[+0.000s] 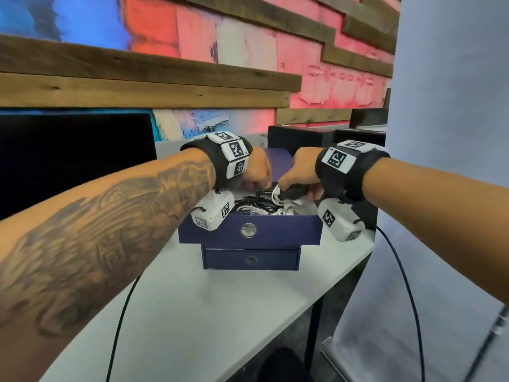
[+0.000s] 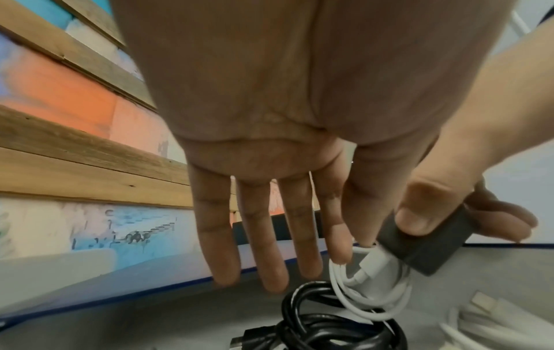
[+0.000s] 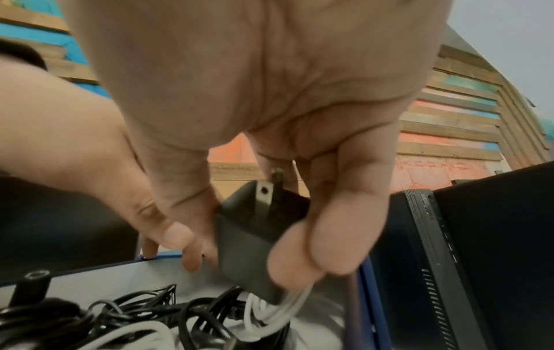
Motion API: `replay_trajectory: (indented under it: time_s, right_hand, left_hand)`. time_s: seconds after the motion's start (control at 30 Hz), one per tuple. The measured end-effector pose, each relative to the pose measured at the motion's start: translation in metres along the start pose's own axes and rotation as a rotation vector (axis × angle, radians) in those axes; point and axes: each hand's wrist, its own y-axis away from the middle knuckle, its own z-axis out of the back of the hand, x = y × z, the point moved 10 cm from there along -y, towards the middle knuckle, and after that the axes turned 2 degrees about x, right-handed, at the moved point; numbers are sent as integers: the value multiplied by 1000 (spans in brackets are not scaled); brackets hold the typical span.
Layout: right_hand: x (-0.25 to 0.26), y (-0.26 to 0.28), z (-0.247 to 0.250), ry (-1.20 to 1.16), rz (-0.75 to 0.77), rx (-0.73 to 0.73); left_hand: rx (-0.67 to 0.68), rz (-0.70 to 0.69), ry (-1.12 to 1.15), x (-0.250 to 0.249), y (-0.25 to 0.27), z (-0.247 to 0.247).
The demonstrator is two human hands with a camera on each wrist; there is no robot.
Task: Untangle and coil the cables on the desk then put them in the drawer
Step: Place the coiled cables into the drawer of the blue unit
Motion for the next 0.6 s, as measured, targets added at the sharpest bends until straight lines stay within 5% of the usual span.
replay_trajectory:
  time_s: [0.37, 0.6]
  right_hand:
    - [11, -1, 13, 171, 22, -101]
    - [3, -5, -7, 304, -1, 72]
  left_hand:
    - [246, 72, -119, -7, 1, -34]
    - [285, 179, -179, -1, 1, -40]
